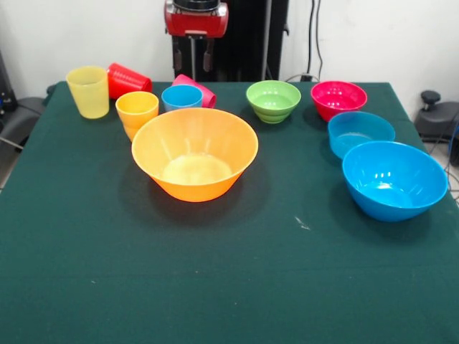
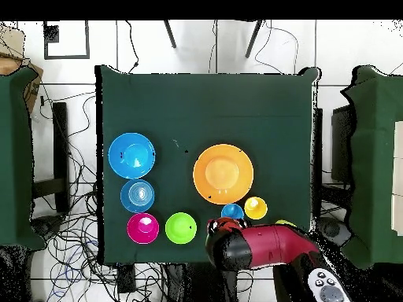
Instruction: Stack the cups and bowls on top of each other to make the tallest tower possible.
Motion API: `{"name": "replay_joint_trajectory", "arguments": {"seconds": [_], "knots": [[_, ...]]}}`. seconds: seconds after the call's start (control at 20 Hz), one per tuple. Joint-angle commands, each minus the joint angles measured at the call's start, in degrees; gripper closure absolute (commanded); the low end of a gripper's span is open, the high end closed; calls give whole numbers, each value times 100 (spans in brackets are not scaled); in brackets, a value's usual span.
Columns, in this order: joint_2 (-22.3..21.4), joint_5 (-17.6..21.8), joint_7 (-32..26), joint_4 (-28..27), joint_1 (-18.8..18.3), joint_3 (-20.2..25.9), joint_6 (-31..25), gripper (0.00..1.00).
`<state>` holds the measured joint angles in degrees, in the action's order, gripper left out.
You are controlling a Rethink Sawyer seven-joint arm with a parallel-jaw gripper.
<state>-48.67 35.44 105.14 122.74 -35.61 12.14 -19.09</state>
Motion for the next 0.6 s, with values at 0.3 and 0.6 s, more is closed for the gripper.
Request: {"name": "replay_joint_trajectory", "arguments": {"seconds": [0.3, 0.6], "knots": [[281, -98, -72, -310, 197, 336, -781, 0], [360, -175, -113, -317, 63, 511, -717, 0]]}}
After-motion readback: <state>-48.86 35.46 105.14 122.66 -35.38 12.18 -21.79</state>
